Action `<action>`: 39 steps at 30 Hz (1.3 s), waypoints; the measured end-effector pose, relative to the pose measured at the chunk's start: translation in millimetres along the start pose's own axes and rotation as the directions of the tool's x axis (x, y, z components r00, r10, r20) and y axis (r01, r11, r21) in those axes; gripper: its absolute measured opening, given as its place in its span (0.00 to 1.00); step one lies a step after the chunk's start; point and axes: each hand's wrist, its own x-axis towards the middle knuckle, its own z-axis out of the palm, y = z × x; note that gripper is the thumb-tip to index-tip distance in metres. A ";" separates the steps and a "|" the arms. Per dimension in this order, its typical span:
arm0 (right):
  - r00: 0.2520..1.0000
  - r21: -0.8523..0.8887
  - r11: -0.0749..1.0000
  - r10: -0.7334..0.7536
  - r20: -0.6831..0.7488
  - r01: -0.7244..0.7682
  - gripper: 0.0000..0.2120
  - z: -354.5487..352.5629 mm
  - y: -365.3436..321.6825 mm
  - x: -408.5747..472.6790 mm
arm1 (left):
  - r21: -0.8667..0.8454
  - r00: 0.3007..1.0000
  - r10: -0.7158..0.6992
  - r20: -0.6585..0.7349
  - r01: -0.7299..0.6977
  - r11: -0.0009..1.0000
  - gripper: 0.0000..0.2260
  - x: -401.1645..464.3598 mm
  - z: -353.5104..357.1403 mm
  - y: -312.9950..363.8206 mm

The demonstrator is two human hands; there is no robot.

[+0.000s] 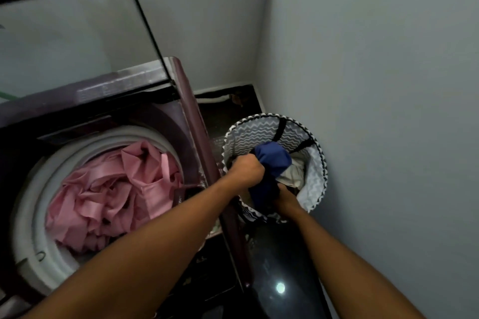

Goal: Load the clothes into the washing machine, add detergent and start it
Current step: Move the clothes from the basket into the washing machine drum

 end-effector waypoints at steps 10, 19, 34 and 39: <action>0.995 -0.145 0.987 -0.050 0.082 0.062 0.24 3.8 1.5 9.8 | -0.731 0.986 0.069 -0.152 -0.159 0.664 0.07 -61.3 -46.7 4.9; 0.999 -0.070 0.997 0.030 0.027 -0.028 0.11 12.7 4.5 -1.5 | -0.722 0.985 0.012 -0.173 -0.135 0.678 0.06 -52.2 -89.3 3.2; 0.973 0.975 0.176 0.208 0.099 -0.137 0.15 -19.7 0.3 -23.8 | 0.345 0.964 0.000 0.264 -0.094 0.934 0.41 39.3 32.2 -7.8; 0.988 0.993 0.040 0.112 0.102 -0.107 0.16 -26.8 -20.3 -22.1 | 0.060 0.952 0.168 0.258 -0.189 0.980 0.68 34.3 40.2 -8.0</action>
